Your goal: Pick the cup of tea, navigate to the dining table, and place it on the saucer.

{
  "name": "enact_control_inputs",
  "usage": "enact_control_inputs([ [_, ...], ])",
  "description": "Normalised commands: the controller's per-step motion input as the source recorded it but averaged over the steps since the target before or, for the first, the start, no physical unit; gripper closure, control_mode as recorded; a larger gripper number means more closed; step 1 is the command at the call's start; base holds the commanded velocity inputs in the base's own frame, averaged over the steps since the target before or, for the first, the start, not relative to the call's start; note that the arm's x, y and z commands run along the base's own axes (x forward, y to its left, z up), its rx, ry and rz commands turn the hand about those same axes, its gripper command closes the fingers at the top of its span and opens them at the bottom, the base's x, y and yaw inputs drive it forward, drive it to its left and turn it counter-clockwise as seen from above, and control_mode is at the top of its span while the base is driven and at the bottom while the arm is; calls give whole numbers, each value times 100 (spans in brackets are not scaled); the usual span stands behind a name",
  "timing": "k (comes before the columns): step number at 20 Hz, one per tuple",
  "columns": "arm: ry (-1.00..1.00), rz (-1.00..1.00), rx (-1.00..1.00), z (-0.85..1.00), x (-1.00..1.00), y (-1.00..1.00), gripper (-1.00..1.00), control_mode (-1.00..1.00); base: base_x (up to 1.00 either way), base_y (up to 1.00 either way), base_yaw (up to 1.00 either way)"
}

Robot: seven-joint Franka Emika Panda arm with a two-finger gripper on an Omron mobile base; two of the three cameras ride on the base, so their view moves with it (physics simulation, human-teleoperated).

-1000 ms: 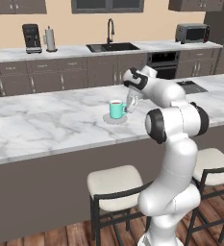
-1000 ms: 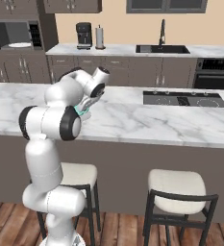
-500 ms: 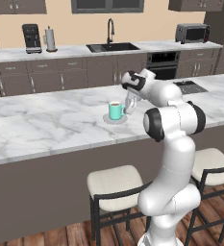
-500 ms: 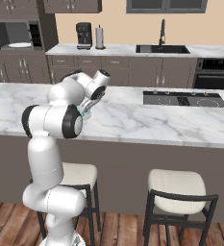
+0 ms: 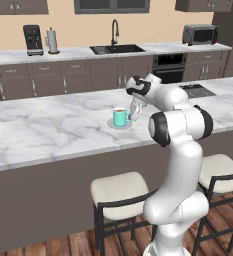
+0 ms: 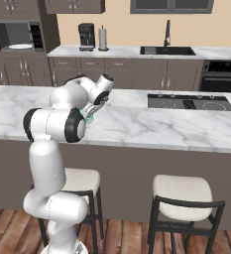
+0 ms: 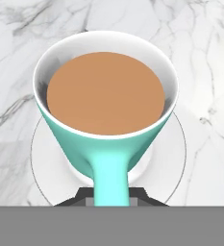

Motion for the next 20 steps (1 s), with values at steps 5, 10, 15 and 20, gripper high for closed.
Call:
enact_control_inputs([
  [5, -1, 0, 0, -8, 0, 0, 100, -100, 0, 0, 0],
  [10, -1, 0, 0, -7, 0, 0, 100, -100, 0, 0, 0],
  [15, -1, 0, 0, 0, 0, 0, 100, -100, 0, 0, 0],
  [20, 0, 0, 0, 0, 0, 0, -100, -100, 0, 0, 0],
])
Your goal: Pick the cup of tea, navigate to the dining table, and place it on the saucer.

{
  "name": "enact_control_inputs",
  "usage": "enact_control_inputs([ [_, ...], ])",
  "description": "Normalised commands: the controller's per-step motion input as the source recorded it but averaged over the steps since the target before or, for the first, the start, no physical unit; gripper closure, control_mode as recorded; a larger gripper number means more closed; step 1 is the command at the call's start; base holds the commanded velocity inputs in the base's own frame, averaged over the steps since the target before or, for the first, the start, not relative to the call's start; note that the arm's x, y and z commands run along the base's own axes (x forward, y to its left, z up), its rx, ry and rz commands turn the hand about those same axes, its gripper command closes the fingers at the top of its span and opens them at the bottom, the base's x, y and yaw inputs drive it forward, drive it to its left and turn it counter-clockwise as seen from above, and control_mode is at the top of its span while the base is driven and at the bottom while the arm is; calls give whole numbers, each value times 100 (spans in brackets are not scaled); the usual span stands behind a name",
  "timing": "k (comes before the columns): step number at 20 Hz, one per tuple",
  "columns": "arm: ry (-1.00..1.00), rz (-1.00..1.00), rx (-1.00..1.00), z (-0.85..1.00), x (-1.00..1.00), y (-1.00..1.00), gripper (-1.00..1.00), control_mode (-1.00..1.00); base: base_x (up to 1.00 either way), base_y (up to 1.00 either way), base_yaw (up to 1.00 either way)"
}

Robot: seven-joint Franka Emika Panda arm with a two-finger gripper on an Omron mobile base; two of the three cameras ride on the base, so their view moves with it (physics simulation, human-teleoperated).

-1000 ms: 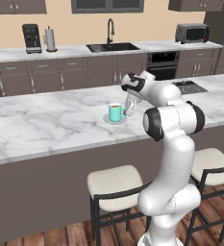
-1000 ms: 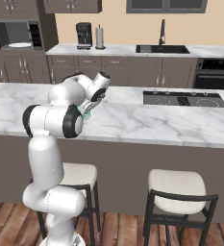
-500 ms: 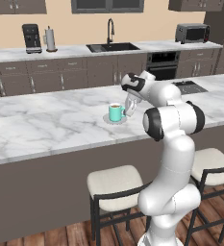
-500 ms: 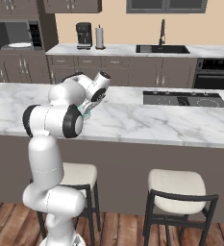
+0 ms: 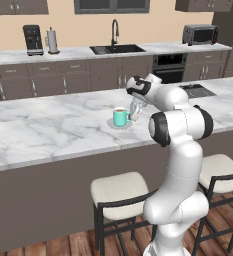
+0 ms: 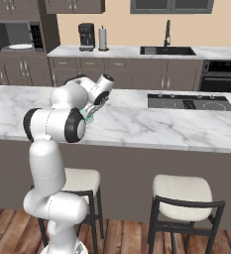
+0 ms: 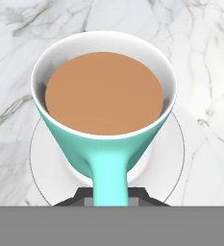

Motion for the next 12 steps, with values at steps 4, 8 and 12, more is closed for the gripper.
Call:
enact_control_inputs([
  [4, 0, 0, 0, 0, 0, 0, -100, -100, 0, 0, 0],
  [8, 0, 0, 0, 0, 0, 0, -100, -100, 0, 0, 0],
  [12, 0, 0, 0, 0, 0, 0, -100, -100, 0, 0, 0],
])
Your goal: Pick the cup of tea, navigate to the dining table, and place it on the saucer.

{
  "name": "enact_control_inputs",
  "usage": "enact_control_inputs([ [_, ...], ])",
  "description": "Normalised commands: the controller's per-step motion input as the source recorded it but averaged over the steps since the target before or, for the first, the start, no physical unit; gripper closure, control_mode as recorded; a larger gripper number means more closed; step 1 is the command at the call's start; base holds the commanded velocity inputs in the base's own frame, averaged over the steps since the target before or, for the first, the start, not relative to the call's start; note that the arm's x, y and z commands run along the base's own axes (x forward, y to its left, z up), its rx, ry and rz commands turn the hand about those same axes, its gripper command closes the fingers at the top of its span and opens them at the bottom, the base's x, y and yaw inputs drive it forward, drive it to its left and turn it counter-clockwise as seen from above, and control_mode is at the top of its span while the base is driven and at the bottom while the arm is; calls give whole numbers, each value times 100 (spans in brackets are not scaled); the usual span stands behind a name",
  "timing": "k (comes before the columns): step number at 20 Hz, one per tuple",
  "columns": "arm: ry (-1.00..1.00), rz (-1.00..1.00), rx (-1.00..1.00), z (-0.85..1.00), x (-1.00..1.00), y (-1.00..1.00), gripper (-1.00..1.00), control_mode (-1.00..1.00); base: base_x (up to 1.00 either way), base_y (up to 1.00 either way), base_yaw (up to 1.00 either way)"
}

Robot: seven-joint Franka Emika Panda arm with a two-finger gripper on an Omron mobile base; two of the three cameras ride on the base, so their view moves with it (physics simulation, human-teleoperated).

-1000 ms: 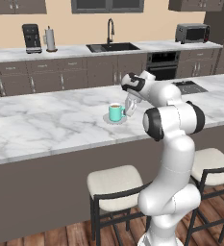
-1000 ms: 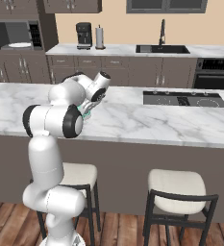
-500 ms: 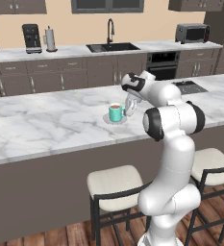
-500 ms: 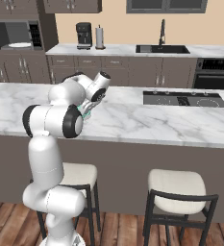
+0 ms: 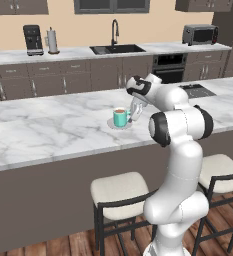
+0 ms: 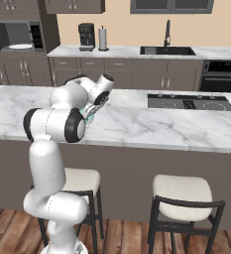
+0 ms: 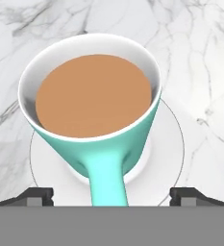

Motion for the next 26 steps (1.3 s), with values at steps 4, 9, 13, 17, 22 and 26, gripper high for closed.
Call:
enact_control_inputs([
  [4, -2, 0, 0, 4, 0, -4, -100, -100, 0, 0, 0],
  [9, -9, 0, 2, 43, 0, -22, -100, -100, 0, 0, 0],
  [13, -4, 0, 4, 53, 0, -20, -100, -100, 0, 0, 0],
  [17, 0, 0, 4, 55, -65, -12, -100, -100, 0, 0, 0],
  [22, 17, -8, 3, 54, -100, 0, -100, -100, 0, 0, 0],
  [26, 18, -22, 4, 34, -100, 0, -100, -100, 0, 0, 0],
])
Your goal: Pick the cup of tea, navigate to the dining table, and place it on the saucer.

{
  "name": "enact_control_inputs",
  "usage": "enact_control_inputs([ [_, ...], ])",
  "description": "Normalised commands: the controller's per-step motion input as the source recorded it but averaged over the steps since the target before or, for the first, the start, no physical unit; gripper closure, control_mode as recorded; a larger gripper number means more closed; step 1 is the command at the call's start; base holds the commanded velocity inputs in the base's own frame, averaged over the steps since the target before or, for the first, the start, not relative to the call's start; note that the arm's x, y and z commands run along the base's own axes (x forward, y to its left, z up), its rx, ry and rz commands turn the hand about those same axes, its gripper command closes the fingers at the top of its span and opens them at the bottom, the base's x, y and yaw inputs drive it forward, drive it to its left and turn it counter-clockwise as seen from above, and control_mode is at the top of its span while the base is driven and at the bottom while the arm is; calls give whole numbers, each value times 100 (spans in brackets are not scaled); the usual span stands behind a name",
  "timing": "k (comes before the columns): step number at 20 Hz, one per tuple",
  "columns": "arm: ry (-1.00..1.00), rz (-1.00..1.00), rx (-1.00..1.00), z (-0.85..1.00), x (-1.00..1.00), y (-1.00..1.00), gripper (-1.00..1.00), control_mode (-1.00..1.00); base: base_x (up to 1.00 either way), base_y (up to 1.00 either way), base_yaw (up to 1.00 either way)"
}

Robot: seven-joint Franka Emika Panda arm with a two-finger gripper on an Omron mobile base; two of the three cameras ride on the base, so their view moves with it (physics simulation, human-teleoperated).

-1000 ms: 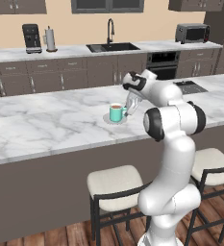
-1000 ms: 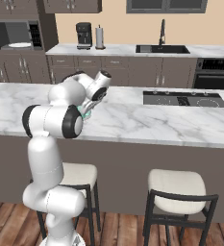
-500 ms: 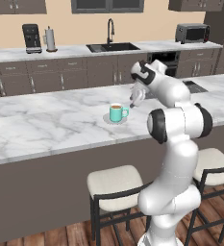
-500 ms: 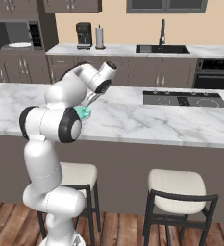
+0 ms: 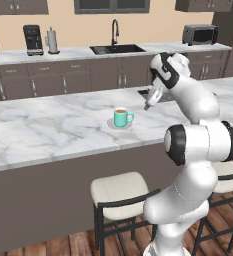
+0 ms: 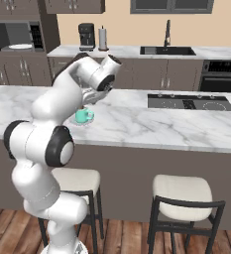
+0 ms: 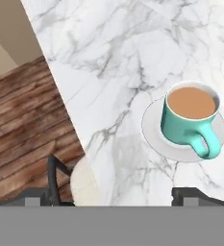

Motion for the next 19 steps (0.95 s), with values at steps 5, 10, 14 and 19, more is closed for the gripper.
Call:
enact_control_inputs([
  [5, 5, -34, 1, 2, -100, -7, -100, -100, 0, 0, 0],
  [10, 6, -50, 0, 0, -100, -7, -100, -100, 0, 0, 0],
  [14, 9, -50, 0, 0, -100, -5, -100, -100, 0, 0, 0],
  [19, -1, -35, 0, 17, -100, -5, -100, -100, 0, 0, 0],
])
